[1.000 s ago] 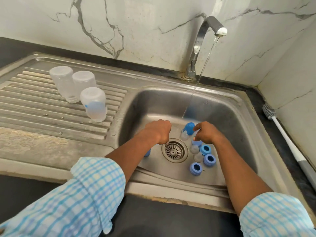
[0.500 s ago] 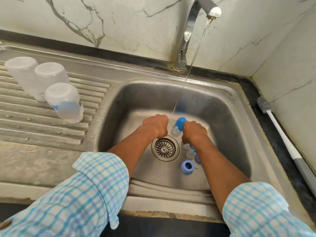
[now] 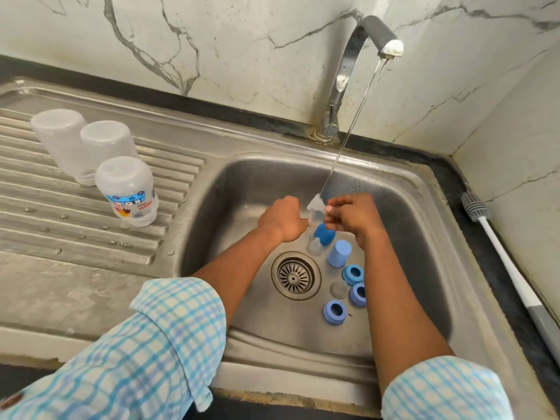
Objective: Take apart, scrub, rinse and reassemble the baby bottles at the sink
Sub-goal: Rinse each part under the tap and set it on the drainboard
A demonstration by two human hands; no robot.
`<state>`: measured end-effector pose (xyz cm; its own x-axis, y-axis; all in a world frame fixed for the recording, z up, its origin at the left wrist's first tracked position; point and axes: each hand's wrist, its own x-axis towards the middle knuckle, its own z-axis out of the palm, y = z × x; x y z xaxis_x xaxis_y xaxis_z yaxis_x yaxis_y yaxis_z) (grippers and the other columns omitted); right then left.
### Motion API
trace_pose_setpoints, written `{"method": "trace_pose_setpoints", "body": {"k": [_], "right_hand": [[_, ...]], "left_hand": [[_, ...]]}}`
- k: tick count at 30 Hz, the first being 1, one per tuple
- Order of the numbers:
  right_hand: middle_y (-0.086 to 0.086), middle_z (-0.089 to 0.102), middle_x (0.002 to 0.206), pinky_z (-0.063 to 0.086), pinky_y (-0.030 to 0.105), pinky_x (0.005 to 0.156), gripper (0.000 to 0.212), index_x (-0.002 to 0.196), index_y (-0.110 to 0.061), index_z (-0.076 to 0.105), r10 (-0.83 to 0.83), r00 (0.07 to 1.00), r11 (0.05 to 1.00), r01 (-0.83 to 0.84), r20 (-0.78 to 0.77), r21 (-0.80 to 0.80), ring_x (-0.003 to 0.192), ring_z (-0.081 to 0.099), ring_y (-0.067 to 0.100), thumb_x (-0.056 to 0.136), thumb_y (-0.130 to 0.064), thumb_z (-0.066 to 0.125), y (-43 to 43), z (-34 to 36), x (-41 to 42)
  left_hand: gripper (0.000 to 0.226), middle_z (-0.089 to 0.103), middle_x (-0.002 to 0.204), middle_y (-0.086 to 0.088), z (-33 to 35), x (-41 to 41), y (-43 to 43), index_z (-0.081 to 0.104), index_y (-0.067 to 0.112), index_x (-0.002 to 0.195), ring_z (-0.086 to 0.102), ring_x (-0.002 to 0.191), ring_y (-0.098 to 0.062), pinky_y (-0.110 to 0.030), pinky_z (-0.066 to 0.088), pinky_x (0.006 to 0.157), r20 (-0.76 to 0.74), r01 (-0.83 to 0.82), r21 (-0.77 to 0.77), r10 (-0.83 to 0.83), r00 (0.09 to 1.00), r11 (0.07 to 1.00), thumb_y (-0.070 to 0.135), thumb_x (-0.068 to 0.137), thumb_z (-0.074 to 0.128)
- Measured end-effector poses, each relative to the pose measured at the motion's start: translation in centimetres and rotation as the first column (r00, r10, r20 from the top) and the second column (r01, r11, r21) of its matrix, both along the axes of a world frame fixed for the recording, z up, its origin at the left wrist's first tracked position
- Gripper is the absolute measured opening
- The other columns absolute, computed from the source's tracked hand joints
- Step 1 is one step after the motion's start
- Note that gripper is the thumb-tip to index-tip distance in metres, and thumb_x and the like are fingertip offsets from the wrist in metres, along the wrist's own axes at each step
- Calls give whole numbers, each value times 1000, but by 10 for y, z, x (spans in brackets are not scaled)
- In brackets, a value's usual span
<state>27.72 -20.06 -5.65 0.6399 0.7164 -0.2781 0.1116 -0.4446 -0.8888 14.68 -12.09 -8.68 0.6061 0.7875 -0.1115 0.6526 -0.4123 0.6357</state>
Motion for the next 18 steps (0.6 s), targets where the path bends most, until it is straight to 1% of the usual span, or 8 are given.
{"method": "trace_pose_setpoints", "body": {"k": [1,3,6,9,11,13,16,18], "right_hand": [[11,66,78,59,23,56,14,105,3,64,-21,995,996,30,-102,89,67,66,19,94,7,57,3,3,-1],[10,69,82,60,24,62,14,100,-2,66,-31,974,976,77,-223,205,69,69,17,96,6,54,8,4,-2],[11,71,90,60,26,67,17,99,-4,66,-28,975,959,88,-219,270,78,72,18,95,7,54,12,2,3],[13,72,100,60,26,72,20,106,-2,68,-43,988,951,85,-147,297,91,72,22,92,8,57,14,2,7],[9,73,97,60,25,73,21,97,-8,70,-33,995,954,58,-90,293,92,71,21,90,8,59,15,3,5],[7,72,94,60,25,72,28,91,-12,71,-26,998,960,43,-64,276,92,70,20,88,12,57,15,7,2],[13,72,95,61,31,73,35,90,-10,70,-46,992,964,75,-117,256,91,71,26,85,16,46,17,13,-2],[15,72,95,62,33,73,33,88,-11,68,-25,986,967,65,-164,246,90,72,30,86,11,43,18,18,-7]], "left_hand": [[29,70,104,-5,1,3,2,68,14,111,66,99,-24,-31,50,81,105,1,-54,5,995,999,30,87,72],[24,72,100,-2,6,9,3,71,14,109,66,95,-18,-28,50,81,343,15,-162,42,938,987,19,86,74],[30,73,102,1,12,18,4,71,16,116,65,88,-9,-23,50,74,567,36,-245,113,816,969,19,86,76],[32,72,97,6,13,25,0,70,18,120,61,79,1,-14,46,65,623,51,-245,116,774,968,27,89,73],[27,69,85,10,11,25,-1,72,16,117,58,70,4,-14,45,62,636,27,-225,126,761,974,27,93,68],[22,66,78,9,6,25,1,73,11,113,58,65,1,-20,49,59,635,-2,-229,151,757,973,21,96,64],[20,71,85,-6,3,24,1,73,7,111,64,71,-12,-26,57,58,616,-31,-296,216,757,955,16,97,62],[19,73,89,-10,2,24,3,73,6,110,68,74,-16,-27,59,60,612,-51,-327,252,749,944,14,97,61]]}}
